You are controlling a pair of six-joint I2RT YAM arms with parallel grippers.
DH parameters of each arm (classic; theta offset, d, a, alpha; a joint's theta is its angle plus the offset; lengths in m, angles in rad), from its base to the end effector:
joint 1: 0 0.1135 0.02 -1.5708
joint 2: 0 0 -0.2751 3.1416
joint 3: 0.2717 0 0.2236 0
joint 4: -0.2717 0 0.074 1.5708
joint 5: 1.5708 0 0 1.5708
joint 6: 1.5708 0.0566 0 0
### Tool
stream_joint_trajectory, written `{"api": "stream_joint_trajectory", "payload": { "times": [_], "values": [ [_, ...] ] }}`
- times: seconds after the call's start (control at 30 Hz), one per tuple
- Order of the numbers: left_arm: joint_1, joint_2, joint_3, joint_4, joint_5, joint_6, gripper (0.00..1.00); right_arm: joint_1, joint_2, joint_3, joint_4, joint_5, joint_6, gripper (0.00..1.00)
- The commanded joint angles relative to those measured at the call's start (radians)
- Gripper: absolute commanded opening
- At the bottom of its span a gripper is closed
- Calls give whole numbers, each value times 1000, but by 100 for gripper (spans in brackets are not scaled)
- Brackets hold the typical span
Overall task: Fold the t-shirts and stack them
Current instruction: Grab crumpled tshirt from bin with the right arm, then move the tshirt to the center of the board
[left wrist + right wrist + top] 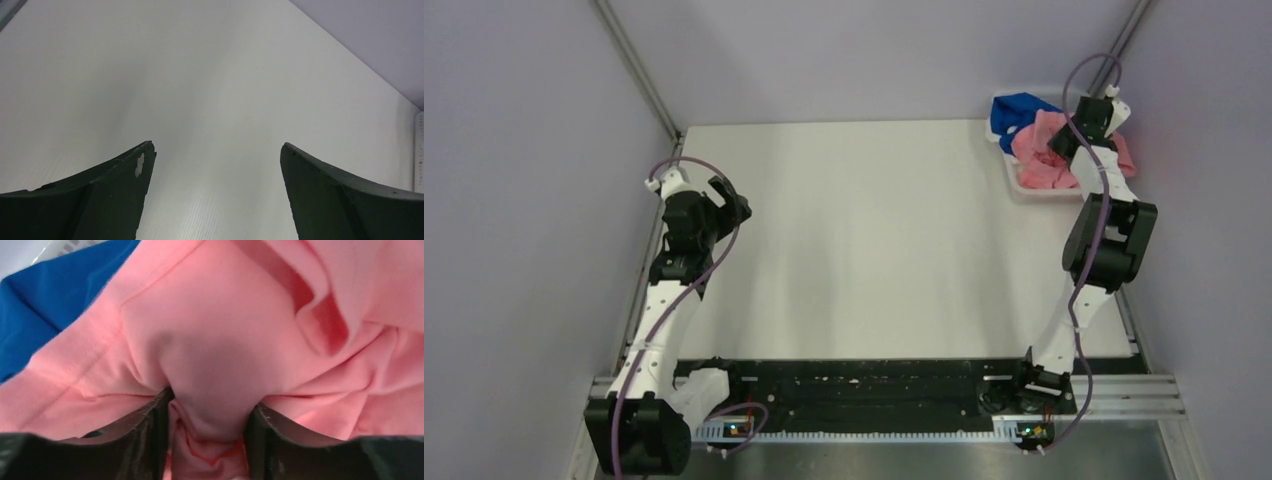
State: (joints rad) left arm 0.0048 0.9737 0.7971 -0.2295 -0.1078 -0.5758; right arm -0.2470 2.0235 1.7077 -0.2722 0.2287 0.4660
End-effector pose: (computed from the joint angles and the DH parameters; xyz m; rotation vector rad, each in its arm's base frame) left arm 0.2076 0.0071 0.3108 -0.6350 1.8796 -0.2651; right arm 0.4537 -0.1276 0.2794 0.8701 1.9594 -0.1192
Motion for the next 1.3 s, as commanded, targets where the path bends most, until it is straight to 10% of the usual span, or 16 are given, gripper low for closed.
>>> {"api": "stream_joint_trajectory", "payload": {
  "times": [0.0,0.27,0.63,1.0,1.27],
  "values": [
    [0,15,62,48,-25,18,99,-3,-2,89,34,-41,7,37],
    [0,-12,56,59,-5,20,99,-1,-210,174,-58,29,-74,0],
    [0,-118,23,39,25,14,99,46,-616,116,-27,-313,-114,0],
    [0,-223,16,-78,8,-47,99,545,-652,159,23,-712,-103,0],
    [-1,-282,23,-212,-87,-80,99,690,-673,-120,172,-658,36,3]
  ]
}}
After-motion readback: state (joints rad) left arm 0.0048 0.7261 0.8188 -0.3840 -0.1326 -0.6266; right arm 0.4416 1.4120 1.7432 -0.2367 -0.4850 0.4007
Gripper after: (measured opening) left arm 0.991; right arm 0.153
